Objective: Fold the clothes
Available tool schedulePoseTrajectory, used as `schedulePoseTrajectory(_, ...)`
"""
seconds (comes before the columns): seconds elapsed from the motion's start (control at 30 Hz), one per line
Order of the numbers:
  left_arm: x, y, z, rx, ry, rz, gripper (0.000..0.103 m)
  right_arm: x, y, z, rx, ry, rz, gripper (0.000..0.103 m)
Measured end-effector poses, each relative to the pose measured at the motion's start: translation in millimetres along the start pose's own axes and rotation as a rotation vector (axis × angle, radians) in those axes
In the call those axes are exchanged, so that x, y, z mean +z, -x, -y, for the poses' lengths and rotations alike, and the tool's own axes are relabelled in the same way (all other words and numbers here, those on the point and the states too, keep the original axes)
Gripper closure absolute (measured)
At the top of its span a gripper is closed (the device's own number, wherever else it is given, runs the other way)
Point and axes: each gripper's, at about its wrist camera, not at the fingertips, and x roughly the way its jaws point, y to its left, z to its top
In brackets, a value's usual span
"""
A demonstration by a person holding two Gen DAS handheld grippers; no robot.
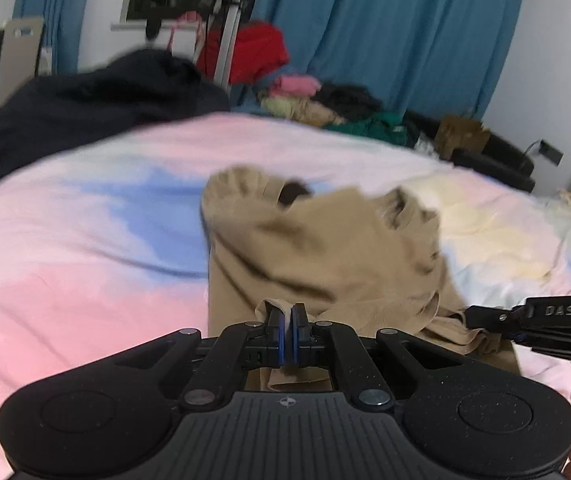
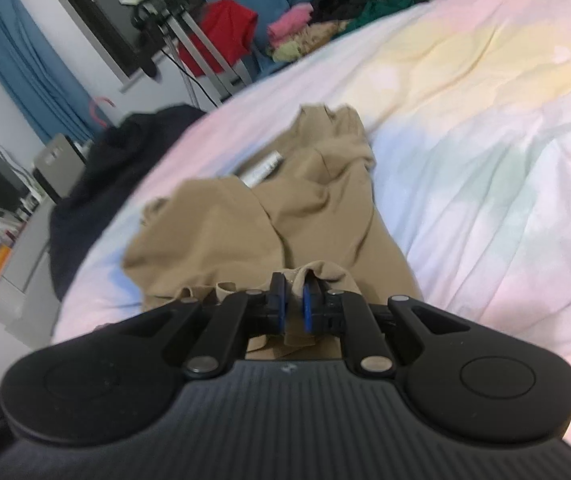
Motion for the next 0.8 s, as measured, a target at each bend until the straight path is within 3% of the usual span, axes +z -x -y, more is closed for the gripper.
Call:
schedulePoseTrajectory(0.1, -7.4, -25.0, -12.4, -0.02, 0.021, -0.047, 0.098, -3.4, -16.7, 3.0, -0.028, 0.016, -0.03, 0.09)
schedulePoseTrajectory(0.3, -11.3, -34.1, -21.2, -0.048, 0.014, -0.055, 0.096, -3.9, -26.0, 8.8, -0.03, 0.005, -0.06, 0.089)
schedulePoseTrajectory(0.4, -12.0, -22.2, -17.5, -0.063, -0.005, -0.05, 0.081, -3.1, -19.6, 3.7, -0.034, 0.026, -0.054, 0.086)
schedulePoseTrajectory(0.43, -12.3, -17.5, -15.6, -0.067, -0.016, -0.048, 0.064, -3.5, -15.5, 0.6, -0.034, 0.043, -0.049, 0.084)
schedulePoseTrajectory(0.47, -12.1, -11.8, -12.9, -0.067, -0.032, -0.039, 0.048, -3.7, -11.5, -2.1, -0.034, 0.058, -0.044, 0.071)
schedulePoseTrajectory(0.5, -13.0, -3.8, -9.8, -0.066, -0.051, -0.022, 0.045, -4.6, -5.9, -4.7, -0.026, 0.071, -0.034, 0.046)
schedulePoseTrajectory(0.57, -15.3, 12.0, -6.1, -0.067, -0.078, 0.004, 0.041, -7.3, 8.2, -9.1, 0.011, 0.082, -0.001, 0.012)
schedulePoseTrajectory(0.67, -20.0, 35.3, -7.3, -0.077, -0.094, 0.022, 0.038, -11.0, 31.3, -13.8, 0.056, 0.099, 0.044, 0.012)
schedulePoseTrajectory(0.8, -34.9, 61.2, -21.6, -0.101, -0.054, -0.014, 0.039, -16.0, 57.0, -6.6, 0.055, 0.087, 0.082, 0.012)
